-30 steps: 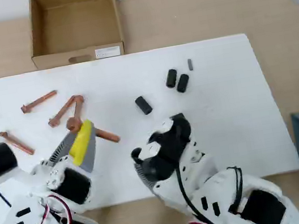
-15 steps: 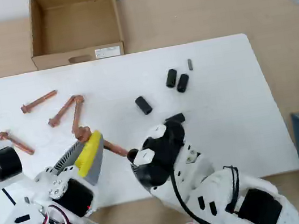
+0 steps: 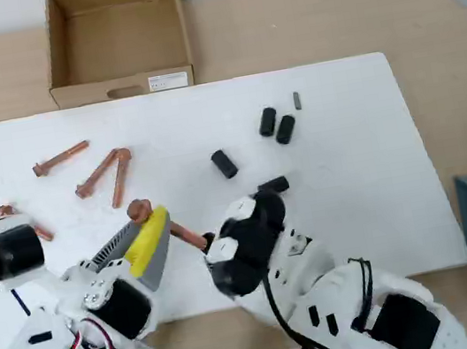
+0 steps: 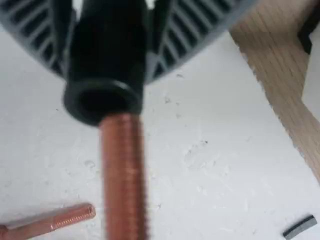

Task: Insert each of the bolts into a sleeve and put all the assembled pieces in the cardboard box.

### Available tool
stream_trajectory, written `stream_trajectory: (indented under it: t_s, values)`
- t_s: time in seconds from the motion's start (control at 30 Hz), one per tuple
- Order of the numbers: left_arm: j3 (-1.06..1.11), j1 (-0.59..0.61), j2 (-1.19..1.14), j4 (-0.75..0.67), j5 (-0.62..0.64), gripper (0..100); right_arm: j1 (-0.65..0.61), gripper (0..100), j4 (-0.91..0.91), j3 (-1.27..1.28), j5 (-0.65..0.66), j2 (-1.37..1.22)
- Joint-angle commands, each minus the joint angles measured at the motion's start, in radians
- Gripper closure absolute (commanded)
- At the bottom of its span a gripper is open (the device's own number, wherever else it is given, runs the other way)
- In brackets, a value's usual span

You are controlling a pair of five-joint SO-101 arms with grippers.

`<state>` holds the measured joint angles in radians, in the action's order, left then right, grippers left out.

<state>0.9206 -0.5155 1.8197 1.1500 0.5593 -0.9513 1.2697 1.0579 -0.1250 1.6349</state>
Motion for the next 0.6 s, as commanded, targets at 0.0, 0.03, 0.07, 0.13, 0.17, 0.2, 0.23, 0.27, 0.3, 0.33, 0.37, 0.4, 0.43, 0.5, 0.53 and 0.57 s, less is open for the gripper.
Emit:
stream_trajectory:
  t_s: [0.0, 0.03, 0.07, 0.13, 0.17, 0.2, 0.23, 0.27, 0.3, 0.33, 0.37, 0.4, 0.43, 0.5, 0.53, 0.57]
  values:
    - [-0.003, -0.012, 0.002, -0.011, 0.003, 100, -0.016, 98.9, -0.029, -0.002, 0.014, 0.007]
    - [-0.003, -0.012, 0.002, -0.009, 0.003, 100, -0.016, 98.9, -0.029, -0.002, 0.014, 0.007]
    - [-0.003, -0.012, 0.002, -0.009, 0.003, 100, -0.016, 98.9, -0.029, -0.002, 0.014, 0.007]
    - [-0.002, -0.018, 0.002, -0.005, 0.002, 100, -0.016, 98.9, -0.029, -0.002, 0.014, 0.007]
    - [0.0, -0.034, 0.002, -0.003, 0.0, 100, -0.016, 98.9, -0.029, -0.002, 0.014, 0.005]
    - [0.008, -0.051, 0.002, -0.003, -0.002, 100, -0.016, 98.9, -0.029, -0.002, 0.014, 0.005]
    - [0.017, -0.068, 0.002, -0.003, -0.003, 100, -0.016, 98.9, -0.029, -0.002, 0.014, 0.004]
    - [0.023, -0.08, 0.002, -0.003, -0.003, 100, -0.016, 98.9, -0.029, -0.002, 0.015, 0.004]
    - [0.026, -0.087, 0.002, -0.008, -0.003, 100, -0.016, 98.9, -0.029, -0.002, 0.015, 0.004]
    - [0.031, -0.089, 0.002, -0.011, -0.003, 100, -0.016, 98.9, -0.029, -0.002, 0.017, 0.004]
    - [0.031, -0.089, 0.002, -0.011, -0.005, 100, -0.016, 98.9, -0.029, -0.002, 0.023, 0.004]
    - [0.031, -0.089, 0.002, -0.011, -0.005, 100, -0.016, 98.9, -0.029, -0.002, 0.034, 0.005]
    - [0.031, -0.086, 0.002, -0.011, -0.005, 100, -0.016, 98.9, -0.029, -0.002, 0.044, 0.005]
    - [0.031, -0.083, 0.002, -0.011, -0.005, 100, -0.016, 98.9, -0.029, -0.002, 0.051, 0.007]
    - [0.031, -0.083, 0.002, -0.011, -0.005, 100, -0.016, 98.9, -0.029, -0.002, 0.051, 0.007]
    - [0.031, -0.081, 0.002, -0.011, -0.005, 100, -0.016, 98.9, -0.029, -0.002, 0.051, 0.007]
